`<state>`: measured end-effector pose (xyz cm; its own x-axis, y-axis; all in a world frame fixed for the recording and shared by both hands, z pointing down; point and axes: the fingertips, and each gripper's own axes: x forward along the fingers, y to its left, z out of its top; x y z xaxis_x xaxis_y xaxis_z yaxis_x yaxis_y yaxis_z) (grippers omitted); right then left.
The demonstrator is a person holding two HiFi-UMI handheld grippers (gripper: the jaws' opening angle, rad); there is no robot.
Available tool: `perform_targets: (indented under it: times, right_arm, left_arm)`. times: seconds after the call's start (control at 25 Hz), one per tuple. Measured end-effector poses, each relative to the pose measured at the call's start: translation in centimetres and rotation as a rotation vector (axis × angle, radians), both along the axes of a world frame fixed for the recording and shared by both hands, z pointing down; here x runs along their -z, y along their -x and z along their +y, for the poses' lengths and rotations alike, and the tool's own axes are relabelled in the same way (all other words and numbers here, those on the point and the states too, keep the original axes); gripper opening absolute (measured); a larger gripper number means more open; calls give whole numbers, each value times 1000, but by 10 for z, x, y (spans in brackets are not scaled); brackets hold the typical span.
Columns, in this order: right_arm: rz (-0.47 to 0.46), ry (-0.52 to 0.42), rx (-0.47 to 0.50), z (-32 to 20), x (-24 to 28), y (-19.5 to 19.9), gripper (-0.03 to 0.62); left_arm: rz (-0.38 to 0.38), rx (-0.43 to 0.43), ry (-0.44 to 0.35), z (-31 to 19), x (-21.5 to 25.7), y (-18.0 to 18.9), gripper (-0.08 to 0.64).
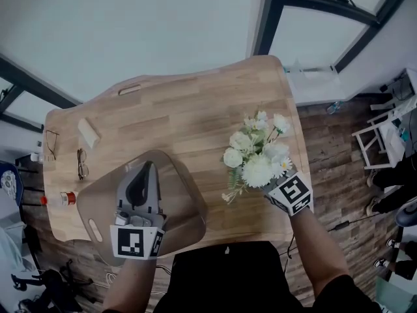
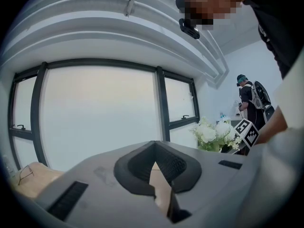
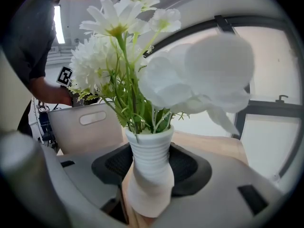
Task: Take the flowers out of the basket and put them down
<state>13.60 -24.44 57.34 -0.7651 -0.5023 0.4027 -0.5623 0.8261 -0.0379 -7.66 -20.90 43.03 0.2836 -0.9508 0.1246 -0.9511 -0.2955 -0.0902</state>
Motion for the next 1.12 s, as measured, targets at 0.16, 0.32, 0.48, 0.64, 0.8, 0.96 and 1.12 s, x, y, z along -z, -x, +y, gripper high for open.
perform_targets:
  times: [0.16, 0.32, 0.48, 0.64, 0.8, 0.96, 1.12]
  right_arm:
    - [13, -15, 6, -2, 3, 7, 255]
    - [25, -13, -1, -3, 2, 11, 255]
    - [12, -13, -14, -4, 4, 11, 261]
    - [-2, -14, -41, -6, 7, 9, 305]
    - [3, 12, -42, -3, 4, 7, 325]
    - [5, 22, -37, 4, 5, 5, 333]
    - [2, 18, -40, 9, 10, -1, 334]
  left_arm:
    - [4, 3, 3, -2, 1, 3, 5]
    - [4, -1, 2, -1, 2, 7, 5]
    - [5, -5, -4, -1, 4, 8, 5]
    - [1, -10, -14, -1, 9, 9, 5]
    - [-1, -8, -28, 1, 16, 9, 5]
    - [1, -3, -41, 4, 22, 7, 5]
    - [2, -4, -73, 8, 32, 2, 5]
